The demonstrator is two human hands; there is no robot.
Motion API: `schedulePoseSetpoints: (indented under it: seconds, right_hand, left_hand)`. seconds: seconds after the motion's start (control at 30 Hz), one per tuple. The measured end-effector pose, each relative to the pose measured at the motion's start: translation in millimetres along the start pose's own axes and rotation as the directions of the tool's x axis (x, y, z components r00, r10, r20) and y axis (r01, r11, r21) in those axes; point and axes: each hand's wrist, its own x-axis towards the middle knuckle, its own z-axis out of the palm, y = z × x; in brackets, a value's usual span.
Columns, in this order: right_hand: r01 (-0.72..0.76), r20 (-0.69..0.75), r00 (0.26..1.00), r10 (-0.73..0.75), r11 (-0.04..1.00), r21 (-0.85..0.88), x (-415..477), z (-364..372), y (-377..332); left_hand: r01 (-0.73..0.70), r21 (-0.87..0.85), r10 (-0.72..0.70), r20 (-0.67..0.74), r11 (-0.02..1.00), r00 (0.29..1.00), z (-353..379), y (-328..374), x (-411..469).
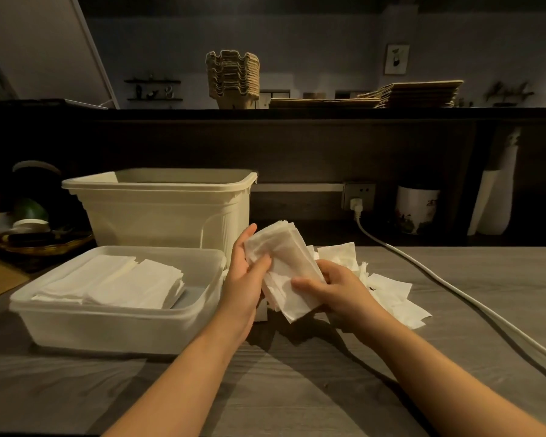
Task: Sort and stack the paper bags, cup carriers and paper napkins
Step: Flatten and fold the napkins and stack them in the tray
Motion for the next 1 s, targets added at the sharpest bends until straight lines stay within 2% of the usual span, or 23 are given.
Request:
schedulePoseSetpoints:
  seconds: [0.13,0.3,0.4,0.5,0.6,0.73,0.83,1.0]
  right_hand:
    - [0.03,-0.028,0.999,-0.031,0.999,-0.01,-0.3,-2.8,0.8]
    - [0.061,-0.174,0.984,-0.022,0.972,0.226,1.0,-13.1,-1.6]
    - [0.085,-0.177,0.983,-0.05,0.977,0.196,0.5,-12.2,-2.2]
    - [0.123,-0.197,0.976,-0.093,0.982,0.146,-0.6,-13.7,-2.5]
    - [0.147,-0.237,0.964,-0.117,0.983,0.114,-2.3,-19.2,-4.9]
    - [0.103,-0.107,0.989,-0.099,0.994,0.035,-8.9,-20.5,-10.2]
    - [0.082,-0.04,0.996,-0.083,0.996,-0.04,-20.5,-20.9,-10.5]
    - [0.06,0.001,0.998,-0.06,0.997,-0.05,-39.8,-30.1,8.8]
  left_hand:
    - [0.002,-0.035,-0.004,-0.053,0.999,0.999,-2.3,1.7,0.4]
    - [0.0,-0.047,-0.008,-0.171,0.999,0.985,-7.3,0.5,-2.5]
    - [0.001,-0.003,-0.001,-0.18,1.0,0.984,-5.9,1.0,-5.5]
    - [0.004,0.065,0.005,-0.145,0.998,0.989,-8.7,6.3,-10.9]
    - [0.01,0.251,0.005,-0.058,0.968,0.998,-16.0,8.2,-22.1]
    - [0.077,0.393,-0.075,-0.02,0.916,0.997,-19.1,1.2,-33.3]
    - [0.069,0.511,-0.076,-0.006,0.857,0.997,-17.4,-0.4,-35.7]
    - [0.017,0.549,-0.124,0.158,0.836,0.98,-12.6,3.9,-41.4]
